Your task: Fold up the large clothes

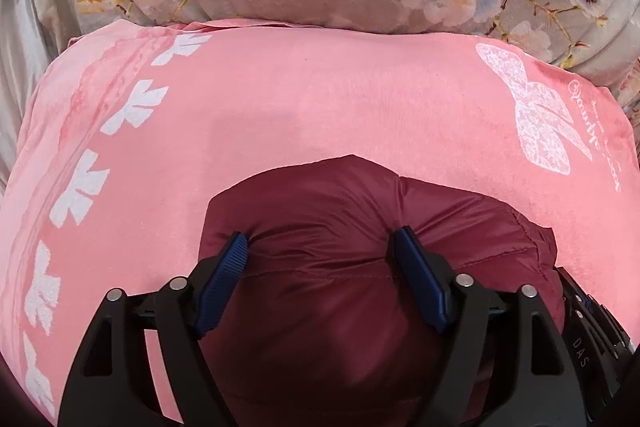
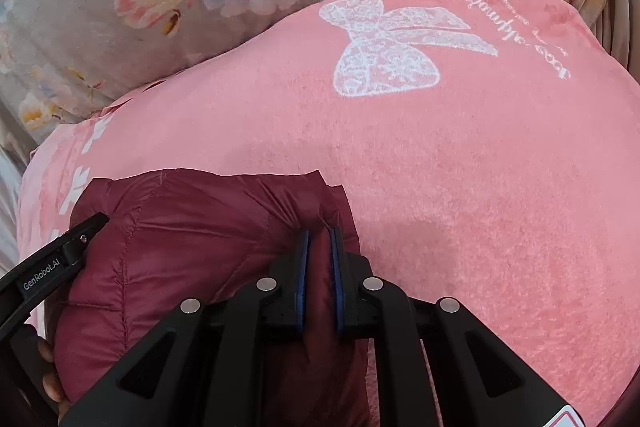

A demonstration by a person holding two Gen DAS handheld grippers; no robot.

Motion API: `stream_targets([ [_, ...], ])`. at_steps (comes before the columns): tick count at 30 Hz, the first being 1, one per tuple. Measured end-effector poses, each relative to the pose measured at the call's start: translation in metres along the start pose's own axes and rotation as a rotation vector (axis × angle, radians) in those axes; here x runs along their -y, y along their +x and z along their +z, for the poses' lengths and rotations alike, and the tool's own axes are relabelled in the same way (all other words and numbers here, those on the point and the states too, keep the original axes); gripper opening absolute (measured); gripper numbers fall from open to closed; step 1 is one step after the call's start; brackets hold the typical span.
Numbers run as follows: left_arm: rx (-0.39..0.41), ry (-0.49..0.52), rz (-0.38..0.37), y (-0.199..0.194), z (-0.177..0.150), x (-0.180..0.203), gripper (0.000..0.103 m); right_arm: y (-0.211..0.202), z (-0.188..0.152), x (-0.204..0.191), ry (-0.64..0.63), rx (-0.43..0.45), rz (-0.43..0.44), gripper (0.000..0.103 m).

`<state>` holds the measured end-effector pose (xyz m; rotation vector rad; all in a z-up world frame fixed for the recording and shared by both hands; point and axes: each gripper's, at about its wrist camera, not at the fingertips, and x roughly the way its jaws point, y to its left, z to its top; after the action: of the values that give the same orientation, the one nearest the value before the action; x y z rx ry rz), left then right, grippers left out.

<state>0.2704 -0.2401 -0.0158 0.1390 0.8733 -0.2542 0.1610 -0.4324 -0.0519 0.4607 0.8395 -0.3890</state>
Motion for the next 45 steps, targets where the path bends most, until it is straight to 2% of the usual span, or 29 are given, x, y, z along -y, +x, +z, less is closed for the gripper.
stream_targets([
  [13, 0.050, 0.010, 0.025, 0.015, -0.010, 0.007, 0.088, 0.008, -0.006, -0.002, -0.009, 0.012, -0.014, 0.008],
  [23, 0.084, 0.029, 0.061, 0.019, -0.014, 0.014, 0.090, 0.011, -0.007, 0.000, 0.009, 0.014, 0.000, 0.008],
  [31, 0.080, 0.042, 0.076, 0.019, -0.014, 0.016, 0.090, 0.012, -0.008, 0.003, 0.024, 0.008, 0.017, 0.010],
  [32, 0.076, 0.045, 0.081, 0.018, -0.014, 0.017, 0.090, 0.011, -0.007, 0.004, 0.027, 0.005, 0.024, 0.011],
  [34, 0.068, 0.053, 0.084, 0.013, -0.016, 0.016, 0.091, 0.005, -0.008, 0.005, 0.021, 0.000, -0.001, 0.020],
  [35, 0.063, 0.058, 0.082, 0.010, -0.017, 0.016, 0.091, -0.003, -0.009, 0.004, 0.006, -0.003, -0.042, 0.035],
  [36, 0.056, 0.062, 0.076, 0.003, -0.020, 0.013, 0.091, -0.011, -0.010, 0.006, 0.003, 0.003, -0.058, 0.041],
  [45, 0.057, 0.102, 0.035, -0.059, -0.046, 0.002, 0.091, -0.100, -0.047, 0.016, -0.003, 0.020, 0.044, 0.041],
])
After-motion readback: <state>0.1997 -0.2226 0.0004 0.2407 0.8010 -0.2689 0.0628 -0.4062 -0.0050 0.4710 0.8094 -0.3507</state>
